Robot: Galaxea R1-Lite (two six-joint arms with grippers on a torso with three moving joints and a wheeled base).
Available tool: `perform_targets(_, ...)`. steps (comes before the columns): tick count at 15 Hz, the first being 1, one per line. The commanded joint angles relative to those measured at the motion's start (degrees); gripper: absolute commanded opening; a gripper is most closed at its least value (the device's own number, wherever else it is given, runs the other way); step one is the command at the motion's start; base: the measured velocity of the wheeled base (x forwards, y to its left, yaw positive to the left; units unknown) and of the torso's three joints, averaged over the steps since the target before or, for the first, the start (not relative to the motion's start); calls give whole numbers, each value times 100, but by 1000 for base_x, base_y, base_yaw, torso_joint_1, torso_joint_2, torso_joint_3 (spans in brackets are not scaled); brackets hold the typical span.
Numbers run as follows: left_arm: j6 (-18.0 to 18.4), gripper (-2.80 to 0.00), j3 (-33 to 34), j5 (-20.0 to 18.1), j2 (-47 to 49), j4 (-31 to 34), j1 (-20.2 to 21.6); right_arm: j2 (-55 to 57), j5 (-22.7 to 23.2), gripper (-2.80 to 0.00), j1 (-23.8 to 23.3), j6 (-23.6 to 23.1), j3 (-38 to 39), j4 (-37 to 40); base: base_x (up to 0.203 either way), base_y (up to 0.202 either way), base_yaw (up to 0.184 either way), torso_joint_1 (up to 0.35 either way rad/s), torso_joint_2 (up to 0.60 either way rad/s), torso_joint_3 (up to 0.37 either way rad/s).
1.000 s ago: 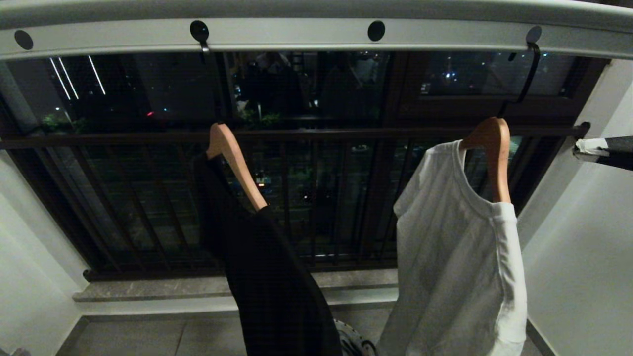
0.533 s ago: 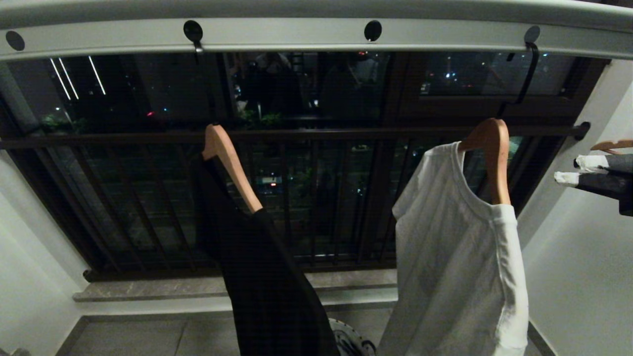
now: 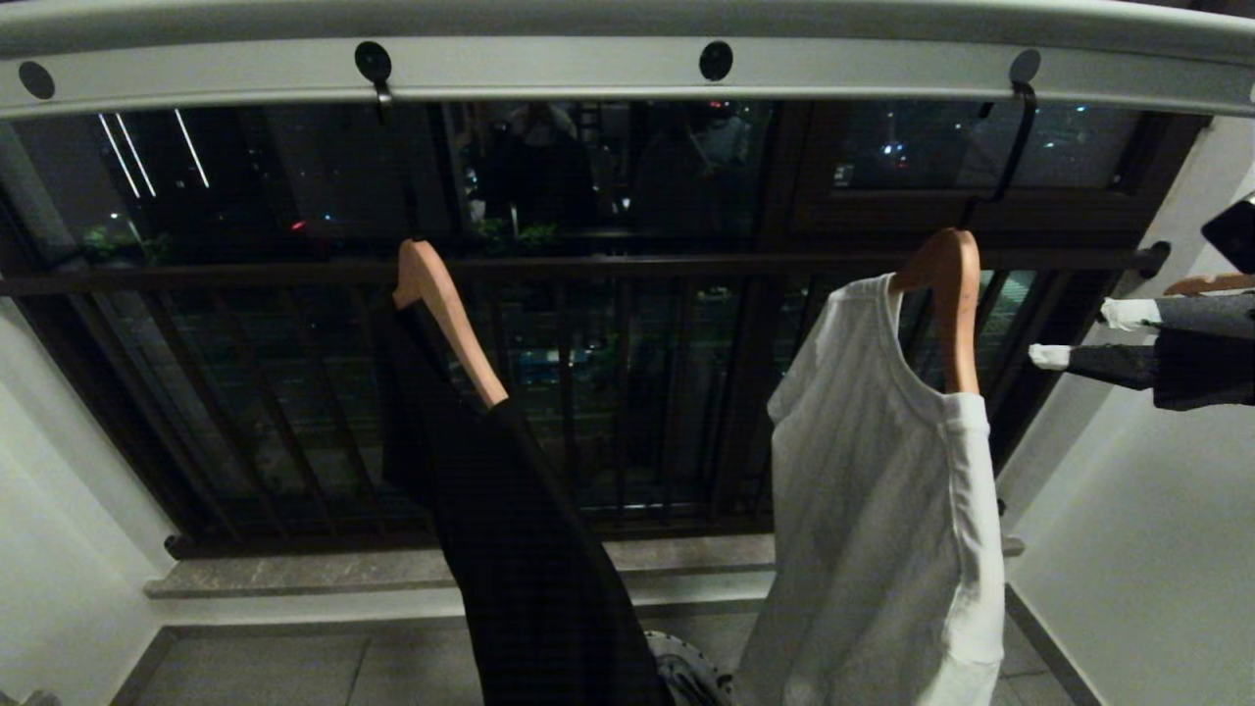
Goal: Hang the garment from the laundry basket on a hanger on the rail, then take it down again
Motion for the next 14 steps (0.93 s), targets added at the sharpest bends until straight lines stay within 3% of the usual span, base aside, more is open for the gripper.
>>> perform_targets(1, 8, -280, 17, -3, -4, -2, 3, 340, 37, 0, 359, 17, -44, -145, 0, 0, 0, 0, 0, 0)
perform_targets(4, 2, -280, 16, 6, -4, -2, 3, 594, -269, 0, 736, 16, -283, -200, 0, 0, 0, 0, 0, 0)
perform_targets(14, -1, -280, 18, -3, -4, -2, 3, 1264, -691, 0, 1040, 33, -1223, -199, 0, 0, 0, 0, 0, 0)
